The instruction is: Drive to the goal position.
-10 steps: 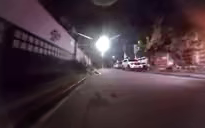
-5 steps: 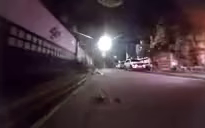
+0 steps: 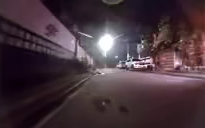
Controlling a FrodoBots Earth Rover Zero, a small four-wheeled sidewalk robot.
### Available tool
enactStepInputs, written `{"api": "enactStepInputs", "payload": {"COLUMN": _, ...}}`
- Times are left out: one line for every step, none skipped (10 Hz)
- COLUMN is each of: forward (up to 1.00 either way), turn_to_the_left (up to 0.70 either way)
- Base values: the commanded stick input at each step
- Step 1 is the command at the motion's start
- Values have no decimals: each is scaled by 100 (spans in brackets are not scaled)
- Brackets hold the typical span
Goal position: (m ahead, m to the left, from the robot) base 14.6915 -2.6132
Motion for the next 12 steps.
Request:
{"api": "enactStepInputs", "payload": {"forward": 70, "turn_to_the_left": 0}}
{"api": "enactStepInputs", "payload": {"forward": 70, "turn_to_the_left": 0}}
{"api": "enactStepInputs", "payload": {"forward": 70, "turn_to_the_left": 0}}
{"api": "enactStepInputs", "payload": {"forward": 70, "turn_to_the_left": 0}}
{"api": "enactStepInputs", "payload": {"forward": 70, "turn_to_the_left": 0}}
{"api": "enactStepInputs", "payload": {"forward": 70, "turn_to_the_left": 0}}
{"api": "enactStepInputs", "payload": {"forward": 70, "turn_to_the_left": 0}}
{"api": "enactStepInputs", "payload": {"forward": 70, "turn_to_the_left": -4}}
{"api": "enactStepInputs", "payload": {"forward": 70, "turn_to_the_left": -9}}
{"api": "enactStepInputs", "payload": {"forward": 70, "turn_to_the_left": -15}}
{"api": "enactStepInputs", "payload": {"forward": 70, "turn_to_the_left": -20}}
{"api": "enactStepInputs", "payload": {"forward": 70, "turn_to_the_left": -25}}
